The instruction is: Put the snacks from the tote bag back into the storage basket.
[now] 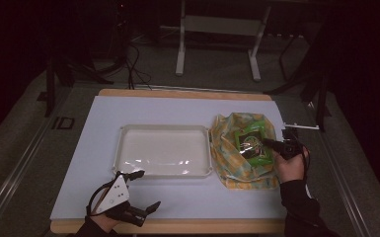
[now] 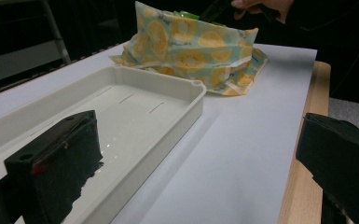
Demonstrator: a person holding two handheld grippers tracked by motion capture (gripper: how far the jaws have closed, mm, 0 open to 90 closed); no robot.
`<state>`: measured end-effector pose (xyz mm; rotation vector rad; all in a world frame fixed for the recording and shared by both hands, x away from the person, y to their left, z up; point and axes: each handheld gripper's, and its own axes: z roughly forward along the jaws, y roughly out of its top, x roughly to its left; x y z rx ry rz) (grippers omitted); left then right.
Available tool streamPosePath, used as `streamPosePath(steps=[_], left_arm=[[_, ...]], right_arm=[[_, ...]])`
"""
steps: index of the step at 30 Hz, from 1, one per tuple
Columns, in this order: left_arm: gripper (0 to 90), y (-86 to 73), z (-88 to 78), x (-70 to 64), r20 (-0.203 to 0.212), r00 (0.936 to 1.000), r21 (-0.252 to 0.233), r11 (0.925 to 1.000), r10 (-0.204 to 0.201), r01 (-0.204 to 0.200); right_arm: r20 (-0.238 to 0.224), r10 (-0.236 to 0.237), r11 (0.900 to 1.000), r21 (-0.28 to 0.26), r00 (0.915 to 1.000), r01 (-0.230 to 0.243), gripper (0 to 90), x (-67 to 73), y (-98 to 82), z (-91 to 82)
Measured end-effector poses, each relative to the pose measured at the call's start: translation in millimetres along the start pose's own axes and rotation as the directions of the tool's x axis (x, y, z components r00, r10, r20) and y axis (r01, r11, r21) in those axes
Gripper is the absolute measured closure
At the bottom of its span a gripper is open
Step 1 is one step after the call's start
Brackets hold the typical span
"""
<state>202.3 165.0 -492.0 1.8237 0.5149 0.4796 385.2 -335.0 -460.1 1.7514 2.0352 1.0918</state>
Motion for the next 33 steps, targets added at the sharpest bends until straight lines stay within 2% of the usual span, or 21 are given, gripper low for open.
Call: streamPosePath(steps=[7, 14, 18, 33], left_arm=[[0.4, -0.1, 0.0, 0.0, -0.001, 1.0000, -0.004, 1.0000, 0.008, -0.008], [0.4, 0.0, 0.0, -0.2, 0.000, 1.0000, -0.010, 0.9999, 0.007, -0.007], [0.4, 0.0, -0.2, 0.0, -0.001, 1.0000, -0.011, 0.9999, 0.006, -0.006], [0.4, 0.3, -1.5, -1.0, -0.004, 0.9999, -0.023, 0.9996, 0.014, -0.014]], right_arm=[[0.009, 0.015, 0.999, -0.028, 0.9998, -0.015, 89.2, -1.4, 2.6, -12.5], [0.035, 0.001, 0.998, -0.065, 0.9994, 0.001, 89.2, -3.2, 7.5, -27.6], [0.027, 0.030, 0.996, -0.079, 0.9992, -0.028, 89.2, -8.9, 9.1, -34.9], [0.015, 0.063, 0.990, -0.124, 0.9979, -0.060, 89.2, -10.8, 14.2, -57.9]])
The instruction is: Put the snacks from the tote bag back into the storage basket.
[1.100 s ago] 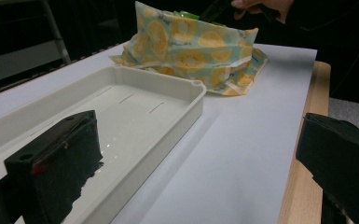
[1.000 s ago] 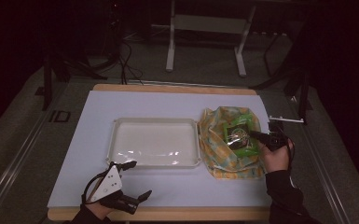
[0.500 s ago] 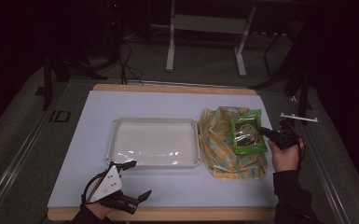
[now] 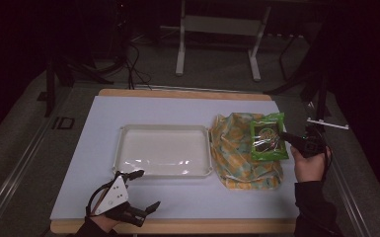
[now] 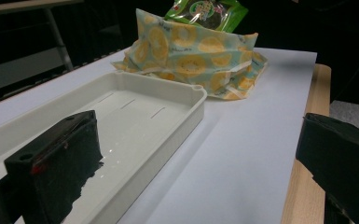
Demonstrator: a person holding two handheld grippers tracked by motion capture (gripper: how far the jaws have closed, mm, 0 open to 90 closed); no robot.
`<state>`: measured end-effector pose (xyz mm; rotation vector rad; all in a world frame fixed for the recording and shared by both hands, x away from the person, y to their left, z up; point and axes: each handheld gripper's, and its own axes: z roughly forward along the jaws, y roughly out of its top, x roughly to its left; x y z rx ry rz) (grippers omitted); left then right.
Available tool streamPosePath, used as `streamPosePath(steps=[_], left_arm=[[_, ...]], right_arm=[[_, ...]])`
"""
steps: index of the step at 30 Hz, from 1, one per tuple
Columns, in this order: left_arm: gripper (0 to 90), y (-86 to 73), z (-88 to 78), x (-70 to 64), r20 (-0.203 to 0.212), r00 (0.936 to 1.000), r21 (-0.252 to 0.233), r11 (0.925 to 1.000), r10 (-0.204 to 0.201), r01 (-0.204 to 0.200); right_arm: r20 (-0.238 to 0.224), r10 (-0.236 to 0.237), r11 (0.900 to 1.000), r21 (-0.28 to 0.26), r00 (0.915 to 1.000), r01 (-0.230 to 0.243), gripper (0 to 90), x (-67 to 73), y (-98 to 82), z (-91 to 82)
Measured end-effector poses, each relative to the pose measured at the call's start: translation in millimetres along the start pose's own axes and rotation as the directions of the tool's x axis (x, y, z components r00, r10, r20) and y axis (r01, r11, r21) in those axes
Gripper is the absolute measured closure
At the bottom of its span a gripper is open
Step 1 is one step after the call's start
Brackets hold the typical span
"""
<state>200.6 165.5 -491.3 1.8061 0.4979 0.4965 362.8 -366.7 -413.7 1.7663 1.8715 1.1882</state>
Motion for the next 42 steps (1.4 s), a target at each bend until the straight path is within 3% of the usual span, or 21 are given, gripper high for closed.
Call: streamPosePath(steps=[26, 42], left_arm=[[0.4, 0.3, 0.1, -0.5, 0.003, 1.0000, -0.002, 1.0000, -0.002, 0.002], [0.4, 0.6, 0.2, -1.1, 0.001, 1.0000, -0.003, 1.0000, 0.001, -0.001]], right_arm=[[-0.063, -0.013, 0.997, -0.079, 0.9979, 0.008, 89.3, 22.0, 26.9, -33.9], [-0.096, -0.049, 0.993, -0.112, 0.9942, 0.038, 89.2, 53.3, 47.0, -43.2]])
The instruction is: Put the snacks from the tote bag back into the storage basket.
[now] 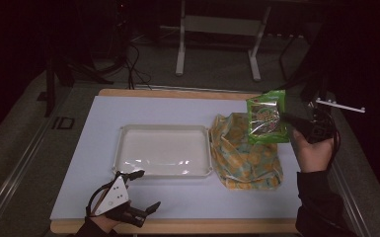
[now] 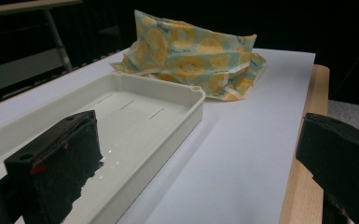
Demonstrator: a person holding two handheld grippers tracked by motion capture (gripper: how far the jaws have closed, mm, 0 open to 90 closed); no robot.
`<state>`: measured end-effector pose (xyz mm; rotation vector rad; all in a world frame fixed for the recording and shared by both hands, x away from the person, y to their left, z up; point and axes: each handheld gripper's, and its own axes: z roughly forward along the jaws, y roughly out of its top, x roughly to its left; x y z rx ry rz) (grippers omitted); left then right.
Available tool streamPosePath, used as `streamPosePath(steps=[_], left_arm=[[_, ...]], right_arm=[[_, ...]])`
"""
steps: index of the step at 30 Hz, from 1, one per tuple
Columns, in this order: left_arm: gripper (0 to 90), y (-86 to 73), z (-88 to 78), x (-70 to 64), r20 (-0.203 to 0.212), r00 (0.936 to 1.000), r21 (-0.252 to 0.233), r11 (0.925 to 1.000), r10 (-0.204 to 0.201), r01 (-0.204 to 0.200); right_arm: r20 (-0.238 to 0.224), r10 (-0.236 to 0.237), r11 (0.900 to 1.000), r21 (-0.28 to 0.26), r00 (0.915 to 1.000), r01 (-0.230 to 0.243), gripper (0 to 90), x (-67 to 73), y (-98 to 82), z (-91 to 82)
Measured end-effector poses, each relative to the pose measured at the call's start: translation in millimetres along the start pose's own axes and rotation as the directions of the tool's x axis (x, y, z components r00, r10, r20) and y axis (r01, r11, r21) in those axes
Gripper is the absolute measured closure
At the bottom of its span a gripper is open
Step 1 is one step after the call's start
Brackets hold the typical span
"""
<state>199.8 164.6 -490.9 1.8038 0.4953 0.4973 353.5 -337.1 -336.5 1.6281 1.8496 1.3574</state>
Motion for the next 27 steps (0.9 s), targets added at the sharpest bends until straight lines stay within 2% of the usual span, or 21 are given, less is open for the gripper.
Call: streamPosePath(steps=[6, 17, 27], left_arm=[[0.4, 0.3, -1.0, 0.9, -0.007, 1.0000, 0.000, 1.0000, 0.004, -0.004], [0.4, 1.0, -0.9, -0.5, -0.011, 0.9999, -0.009, 1.0000, -0.004, 0.004], [0.4, 0.7, -1.0, -0.5, -0.010, 0.9999, -0.008, 1.0000, 0.001, -0.001]], right_arm=[[-0.031, -0.002, 1.000, -0.004, 0.9995, 0.002, 89.3, 12.1, 3.1, 3.9], [-0.062, -0.013, 1.000, -0.013, 0.9980, 0.013, 89.2, 31.5, 6.1, 8.9], [-0.115, -0.028, 1.000, -0.016, 0.9930, 0.026, 89.2, 55.9, 8.1, 18.9]])
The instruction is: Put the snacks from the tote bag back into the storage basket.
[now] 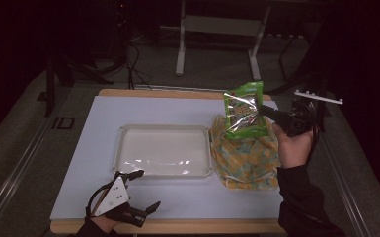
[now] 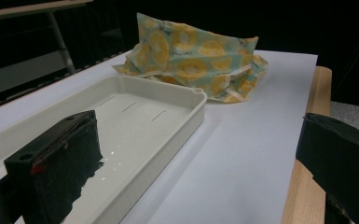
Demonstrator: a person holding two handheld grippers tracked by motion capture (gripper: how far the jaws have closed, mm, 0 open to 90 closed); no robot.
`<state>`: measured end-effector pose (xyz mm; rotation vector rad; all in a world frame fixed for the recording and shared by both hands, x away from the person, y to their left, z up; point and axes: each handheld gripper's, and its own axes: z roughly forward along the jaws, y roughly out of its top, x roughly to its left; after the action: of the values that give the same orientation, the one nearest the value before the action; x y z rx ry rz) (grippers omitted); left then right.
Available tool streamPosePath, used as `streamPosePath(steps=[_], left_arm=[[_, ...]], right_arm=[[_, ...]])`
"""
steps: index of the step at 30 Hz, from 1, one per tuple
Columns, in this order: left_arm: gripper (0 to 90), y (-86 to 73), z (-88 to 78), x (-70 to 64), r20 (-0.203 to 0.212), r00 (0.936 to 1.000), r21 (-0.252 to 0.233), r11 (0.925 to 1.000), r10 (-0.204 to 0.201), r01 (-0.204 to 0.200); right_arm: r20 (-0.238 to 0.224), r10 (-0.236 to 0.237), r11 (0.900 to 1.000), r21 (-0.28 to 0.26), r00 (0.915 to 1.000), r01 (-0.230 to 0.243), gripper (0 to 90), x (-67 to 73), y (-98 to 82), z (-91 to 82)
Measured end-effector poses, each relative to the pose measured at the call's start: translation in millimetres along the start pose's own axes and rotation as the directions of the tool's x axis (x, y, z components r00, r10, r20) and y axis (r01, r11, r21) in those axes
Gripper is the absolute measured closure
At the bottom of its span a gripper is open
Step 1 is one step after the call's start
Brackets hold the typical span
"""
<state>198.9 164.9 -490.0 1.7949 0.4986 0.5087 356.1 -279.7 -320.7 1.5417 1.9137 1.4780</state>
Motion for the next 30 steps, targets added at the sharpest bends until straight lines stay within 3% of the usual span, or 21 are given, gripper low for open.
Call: streamPosePath(steps=[16, 30], left_arm=[[0.4, 0.0, -0.7, -0.2, 0.001, 1.0000, -0.006, 1.0000, 0.001, -0.001], [0.4, 0.0, -1.0, -0.5, 0.005, 1.0000, -0.006, 1.0000, 0.004, -0.004]], right_arm=[[-0.071, -0.025, 1.000, -0.009, 0.9972, 0.025, 89.2, 35.9, -0.9, 23.0], [-0.145, 0.016, 1.000, -0.016, 0.9894, -0.018, 89.3, 57.3, -12.5, 48.0]])
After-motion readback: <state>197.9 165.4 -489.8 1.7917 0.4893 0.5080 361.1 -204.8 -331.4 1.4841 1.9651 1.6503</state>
